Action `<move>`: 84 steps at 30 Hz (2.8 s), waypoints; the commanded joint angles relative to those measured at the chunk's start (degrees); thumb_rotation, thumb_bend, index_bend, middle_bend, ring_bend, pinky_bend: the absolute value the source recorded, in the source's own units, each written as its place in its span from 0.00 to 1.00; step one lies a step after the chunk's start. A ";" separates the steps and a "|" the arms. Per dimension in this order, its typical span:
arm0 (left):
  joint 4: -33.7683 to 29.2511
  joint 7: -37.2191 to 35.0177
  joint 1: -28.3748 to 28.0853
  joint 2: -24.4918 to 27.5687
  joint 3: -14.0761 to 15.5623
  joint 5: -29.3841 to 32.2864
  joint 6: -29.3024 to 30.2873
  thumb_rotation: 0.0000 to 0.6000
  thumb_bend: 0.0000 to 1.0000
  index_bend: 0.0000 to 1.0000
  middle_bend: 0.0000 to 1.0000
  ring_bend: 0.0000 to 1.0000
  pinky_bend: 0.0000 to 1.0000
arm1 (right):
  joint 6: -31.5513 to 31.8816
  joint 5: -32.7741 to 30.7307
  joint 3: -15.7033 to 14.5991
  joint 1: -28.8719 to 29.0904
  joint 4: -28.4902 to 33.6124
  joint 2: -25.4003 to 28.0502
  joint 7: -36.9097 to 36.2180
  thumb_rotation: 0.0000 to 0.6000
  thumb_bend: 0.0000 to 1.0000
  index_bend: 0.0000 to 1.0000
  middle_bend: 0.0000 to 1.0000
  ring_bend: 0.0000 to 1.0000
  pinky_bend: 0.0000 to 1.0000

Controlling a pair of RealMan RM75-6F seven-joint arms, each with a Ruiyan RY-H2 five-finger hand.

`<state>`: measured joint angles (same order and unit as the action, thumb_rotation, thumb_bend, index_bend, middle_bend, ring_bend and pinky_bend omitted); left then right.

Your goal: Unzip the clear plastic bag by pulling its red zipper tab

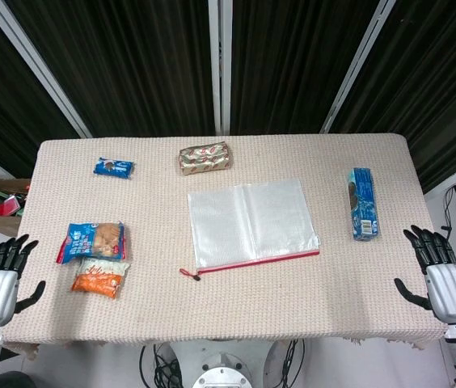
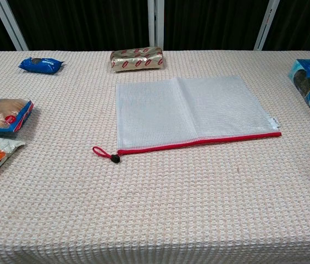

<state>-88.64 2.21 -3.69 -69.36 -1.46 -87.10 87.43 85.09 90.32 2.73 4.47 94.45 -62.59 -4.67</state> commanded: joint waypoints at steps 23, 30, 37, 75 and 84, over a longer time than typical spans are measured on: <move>-0.52 -1.25 1.30 0.26 0.62 -1.61 2.16 1.00 0.30 0.14 0.06 0.03 0.10 | -33.48 10.33 3.16 28.26 6.90 -11.02 3.92 1.00 0.25 0.04 0.25 0.00 0.00; 0.81 -2.69 1.68 -0.39 0.74 -1.07 1.91 1.00 0.30 0.14 0.06 0.03 0.10 | -47.32 -1.04 8.35 38.81 2.76 -20.88 8.65 1.00 0.40 0.00 0.23 0.00 0.00; 2.04 -3.62 1.67 -0.92 0.79 -1.00 1.52 1.00 0.30 0.14 0.06 0.03 0.10 | -54.20 -9.82 10.23 46.24 -4.87 -29.72 11.65 1.00 0.48 0.00 0.21 0.00 0.00; 4.55 -5.62 1.49 -2.57 0.92 -1.08 0.45 1.00 0.30 0.14 0.06 0.03 0.10 | -38.80 0.63 2.27 48.63 -14.97 -38.33 15.77 1.00 0.20 0.35 0.18 0.00 0.00; 5.12 -6.08 1.63 -2.71 1.03 -0.70 0.13 1.00 0.30 0.15 0.06 0.03 0.10 | -36.50 3.71 0.72 49.68 -22.74 -43.24 17.96 1.00 0.23 0.44 0.18 0.00 0.00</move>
<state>-83.53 -3.87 -2.06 -72.06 -0.43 -87.81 87.57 47.87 93.39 3.80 54.00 72.76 -105.04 12.75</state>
